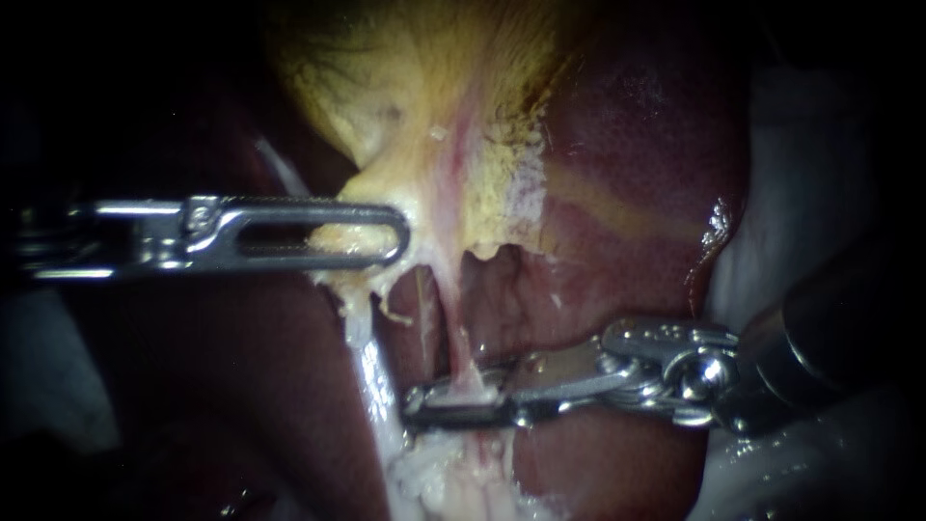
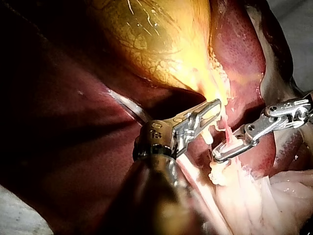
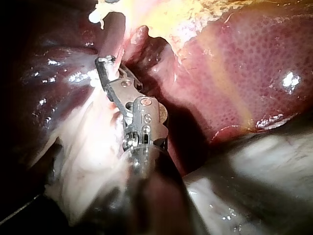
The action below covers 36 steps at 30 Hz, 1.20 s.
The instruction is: Going back second clip right tube
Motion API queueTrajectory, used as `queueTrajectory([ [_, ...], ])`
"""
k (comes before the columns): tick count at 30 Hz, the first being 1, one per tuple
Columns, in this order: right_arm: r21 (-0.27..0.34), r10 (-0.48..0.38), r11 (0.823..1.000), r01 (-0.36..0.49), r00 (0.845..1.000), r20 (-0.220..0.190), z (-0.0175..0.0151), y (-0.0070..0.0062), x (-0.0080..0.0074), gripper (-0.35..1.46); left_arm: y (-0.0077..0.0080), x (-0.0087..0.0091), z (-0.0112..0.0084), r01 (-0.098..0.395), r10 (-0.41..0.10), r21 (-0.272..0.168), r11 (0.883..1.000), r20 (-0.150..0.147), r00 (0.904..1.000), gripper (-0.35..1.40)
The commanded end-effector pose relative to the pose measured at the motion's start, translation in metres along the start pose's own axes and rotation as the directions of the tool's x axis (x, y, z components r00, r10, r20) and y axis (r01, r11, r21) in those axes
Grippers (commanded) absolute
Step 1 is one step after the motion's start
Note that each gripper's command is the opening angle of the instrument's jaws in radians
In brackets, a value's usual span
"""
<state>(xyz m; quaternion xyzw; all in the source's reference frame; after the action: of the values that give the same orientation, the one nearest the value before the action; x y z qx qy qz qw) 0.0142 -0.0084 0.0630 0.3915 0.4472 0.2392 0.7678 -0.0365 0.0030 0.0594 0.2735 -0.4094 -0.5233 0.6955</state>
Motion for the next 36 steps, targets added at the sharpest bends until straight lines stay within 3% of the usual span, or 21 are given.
queueTrajectory([
  [1, -0.001, -0.006, 1.000, 0.006, 1.000, -0.002, 0.0000, 0.0000, 0.0000, -0.35, 0.0000, 0.0000, 0.0000, 0.000, 0.000, 0.000, 1.000, 0.000, 1.0000, -0.35],
  [12, 0.001, -0.013, 1.000, 0.013, 1.000, -0.001, 0.0000, -0.0001, 0.0000, -0.35, 0.0000, 0.0000, 0.0000, 0.000, 0.000, 0.000, 1.000, 0.000, 1.0000, -0.35],
  [15, 0.005, -0.072, 0.997, 0.072, 0.997, 0.004, 0.0000, -0.0001, 0.0000, -0.35, 0.0000, 0.0000, 0.0000, 0.000, 0.000, 0.000, 1.000, 0.000, 1.0000, -0.35],
  [16, 0.010, -0.108, 0.994, 0.108, 0.994, 0.002, 0.0001, -0.0001, 0.0000, -0.21, 0.0000, 0.0000, 0.0000, 0.000, 0.000, 0.000, 1.000, 0.000, 1.0000, -0.35],
  [17, -0.010, -0.243, 0.970, 0.243, 0.970, -0.008, 0.0002, -0.0002, -0.0001, 0.02, 0.0000, 0.0000, 0.0000, 0.000, 0.000, 0.000, 1.000, 0.000, 1.0000, -0.35],
  [18, -0.037, -0.323, 0.946, 0.322, 0.946, -0.011, 0.0003, -0.0002, 0.0000, 0.19, 0.0000, 0.0000, 0.0000, 0.000, 0.000, 0.000, 1.000, 0.000, 1.0000, -0.35],
  [20, -0.070, -0.372, 0.927, 0.369, 0.928, -0.024, 0.0006, 0.0001, 0.0001, 0.50, 0.0000, 0.0000, 0.0000, 0.000, 0.000, 0.000, 1.000, 0.000, 1.0000, -0.35],
  [36, -0.069, -0.440, 0.897, 0.437, 0.898, -0.028, -0.0009, 0.0000, 0.0000, 0.50, 0.0000, 0.0001, 0.0001, 0.000, 0.000, 0.000, 1.000, 0.001, 1.0000, -0.35],
])
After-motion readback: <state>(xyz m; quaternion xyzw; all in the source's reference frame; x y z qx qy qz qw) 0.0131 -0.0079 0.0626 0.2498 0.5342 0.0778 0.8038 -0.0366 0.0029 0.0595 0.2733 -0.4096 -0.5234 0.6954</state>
